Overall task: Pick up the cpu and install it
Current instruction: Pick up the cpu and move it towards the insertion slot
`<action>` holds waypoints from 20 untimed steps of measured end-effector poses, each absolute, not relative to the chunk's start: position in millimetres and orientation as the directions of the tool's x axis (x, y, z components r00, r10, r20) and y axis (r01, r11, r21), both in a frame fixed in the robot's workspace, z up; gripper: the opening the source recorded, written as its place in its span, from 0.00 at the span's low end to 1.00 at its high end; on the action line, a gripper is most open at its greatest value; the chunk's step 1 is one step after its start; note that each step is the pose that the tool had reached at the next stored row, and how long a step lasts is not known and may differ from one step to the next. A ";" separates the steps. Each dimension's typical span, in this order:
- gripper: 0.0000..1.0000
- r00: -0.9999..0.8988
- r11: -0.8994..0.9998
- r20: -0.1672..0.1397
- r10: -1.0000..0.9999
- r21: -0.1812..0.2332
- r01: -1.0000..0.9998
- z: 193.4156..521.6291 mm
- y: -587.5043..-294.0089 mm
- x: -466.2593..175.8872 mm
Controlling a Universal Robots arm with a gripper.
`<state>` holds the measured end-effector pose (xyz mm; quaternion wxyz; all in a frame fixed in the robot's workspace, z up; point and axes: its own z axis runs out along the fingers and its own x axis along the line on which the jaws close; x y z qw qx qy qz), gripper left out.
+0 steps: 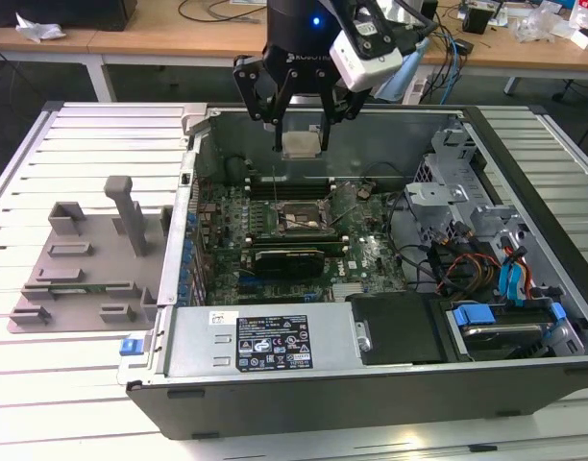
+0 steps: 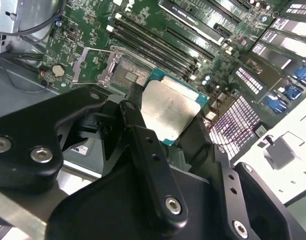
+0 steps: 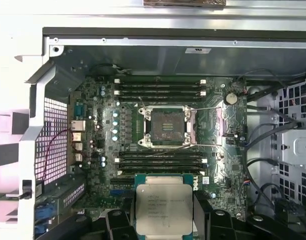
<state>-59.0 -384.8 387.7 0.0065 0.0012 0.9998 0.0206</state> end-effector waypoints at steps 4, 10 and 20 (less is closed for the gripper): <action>0.55 -1.000 0.999 -0.013 0.003 0.041 0.002 379.8 -384.7 -58.3; 0.55 -1.000 0.999 -0.013 0.003 0.041 0.002 370.7 -384.5 -57.8; 0.55 -1.000 0.999 -0.013 0.003 0.041 0.002 351.6 -376.5 -56.4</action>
